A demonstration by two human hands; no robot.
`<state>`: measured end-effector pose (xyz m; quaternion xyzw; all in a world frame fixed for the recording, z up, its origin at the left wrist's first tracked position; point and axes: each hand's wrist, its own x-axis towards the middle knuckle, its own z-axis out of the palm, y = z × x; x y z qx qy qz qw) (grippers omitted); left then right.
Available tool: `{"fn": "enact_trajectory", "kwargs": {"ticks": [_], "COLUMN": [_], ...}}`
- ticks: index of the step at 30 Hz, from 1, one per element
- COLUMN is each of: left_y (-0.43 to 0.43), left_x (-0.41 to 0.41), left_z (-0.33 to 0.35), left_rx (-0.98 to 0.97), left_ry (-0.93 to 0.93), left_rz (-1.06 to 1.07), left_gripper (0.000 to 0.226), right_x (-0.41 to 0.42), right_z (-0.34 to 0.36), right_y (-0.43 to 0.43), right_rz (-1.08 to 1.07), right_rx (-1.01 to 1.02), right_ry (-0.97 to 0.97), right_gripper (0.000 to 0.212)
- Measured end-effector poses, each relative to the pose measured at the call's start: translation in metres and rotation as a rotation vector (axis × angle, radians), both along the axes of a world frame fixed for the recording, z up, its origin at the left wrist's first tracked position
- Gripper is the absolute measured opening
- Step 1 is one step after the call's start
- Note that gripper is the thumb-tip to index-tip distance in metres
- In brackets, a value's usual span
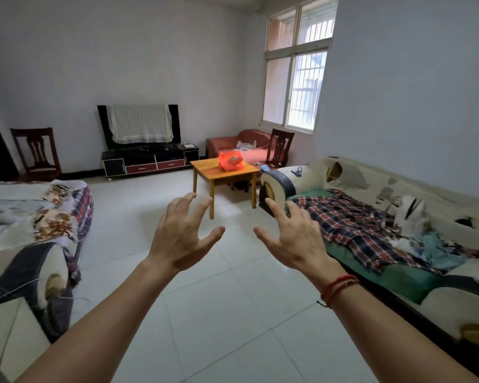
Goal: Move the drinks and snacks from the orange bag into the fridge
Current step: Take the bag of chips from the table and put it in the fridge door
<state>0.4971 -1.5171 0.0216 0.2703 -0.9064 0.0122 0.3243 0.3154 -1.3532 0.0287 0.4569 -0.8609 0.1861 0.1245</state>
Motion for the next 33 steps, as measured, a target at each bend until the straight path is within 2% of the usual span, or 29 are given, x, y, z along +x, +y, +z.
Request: {"fn": "enact_trajectory", "kwargs": {"ticks": [5,11,21,33], "left_y": [-0.048,-0.145,-0.28,-0.43], "left_x": [-0.042,-0.103,-0.212,-0.362], "left_z": [-0.018,-0.031,-0.029,-0.052], "left_rx": [0.031,0.058,0.114,0.125], "left_ry": [-0.016,-0.029,-0.032,-0.078], "left_rz": [-0.007,-0.009,-0.065,-0.032], "left_gripper": [0.073,0.073,0.074,0.076], "right_x": [-0.038,-0.099,-0.193,-0.353], "right_z": [-0.017,-0.021,-0.014,-0.041], "right_y": [-0.047,-0.137,-0.269,-0.423], "right_rz": [-0.005,-0.046,-0.077,-0.075], "right_rx": [0.023,0.06,0.081,0.106], "right_ry": [-0.003,-0.007,-0.02,-0.047], "right_gripper": [0.074,0.073,0.072,0.071]}}
